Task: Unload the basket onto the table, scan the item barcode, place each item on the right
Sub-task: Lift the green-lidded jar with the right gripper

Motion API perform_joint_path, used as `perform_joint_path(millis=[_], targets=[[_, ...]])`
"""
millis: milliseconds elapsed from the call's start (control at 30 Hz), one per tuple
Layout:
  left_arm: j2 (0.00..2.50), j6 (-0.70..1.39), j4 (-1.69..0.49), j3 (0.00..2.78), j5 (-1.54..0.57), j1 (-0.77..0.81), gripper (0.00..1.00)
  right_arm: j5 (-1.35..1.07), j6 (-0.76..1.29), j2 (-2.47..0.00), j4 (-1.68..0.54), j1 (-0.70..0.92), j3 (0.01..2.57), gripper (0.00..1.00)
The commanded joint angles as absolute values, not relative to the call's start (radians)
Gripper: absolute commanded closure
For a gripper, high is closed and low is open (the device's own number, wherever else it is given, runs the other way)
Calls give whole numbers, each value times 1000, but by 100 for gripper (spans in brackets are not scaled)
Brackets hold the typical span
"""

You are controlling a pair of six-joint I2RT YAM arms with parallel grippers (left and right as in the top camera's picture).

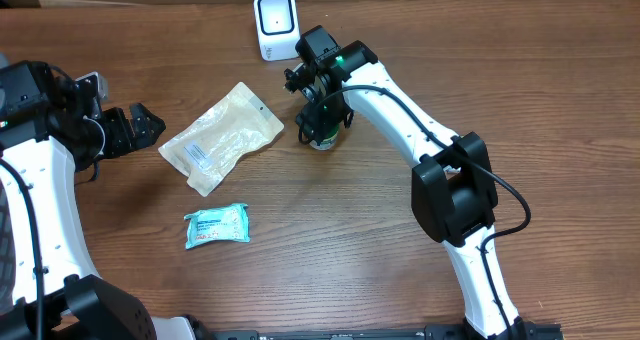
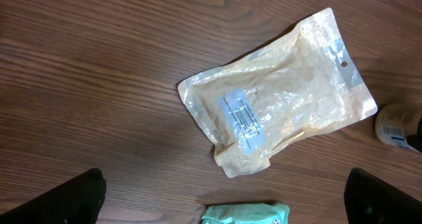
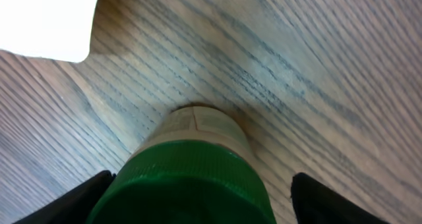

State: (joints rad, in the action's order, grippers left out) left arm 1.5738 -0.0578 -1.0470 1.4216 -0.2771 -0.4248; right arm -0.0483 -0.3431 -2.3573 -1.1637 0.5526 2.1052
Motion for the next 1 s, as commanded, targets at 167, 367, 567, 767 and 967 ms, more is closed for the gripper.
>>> perform_joint_path(millis=[167,367,567,767,967], targets=[[1564,-48,-1043,1422,-281,-418,0,-51,-308,-2334,-1156,541,2109,28],[1565,-48,-1043,1422,-281,-418,0,-56,-227,-2334,-1182,542,2149,42],[1565,-48,-1044,1422,-281,-418,0,-195,-179,-2334,-1275,536,2278,46],[1565,-48,-1043,1422,-281,-418,0,-402,-190,-2330,-1392,529,2431,48],[1565,-48,-1043,1422,-281,-418,0,-677,-192,-2317,-1482,508,2579,47]])
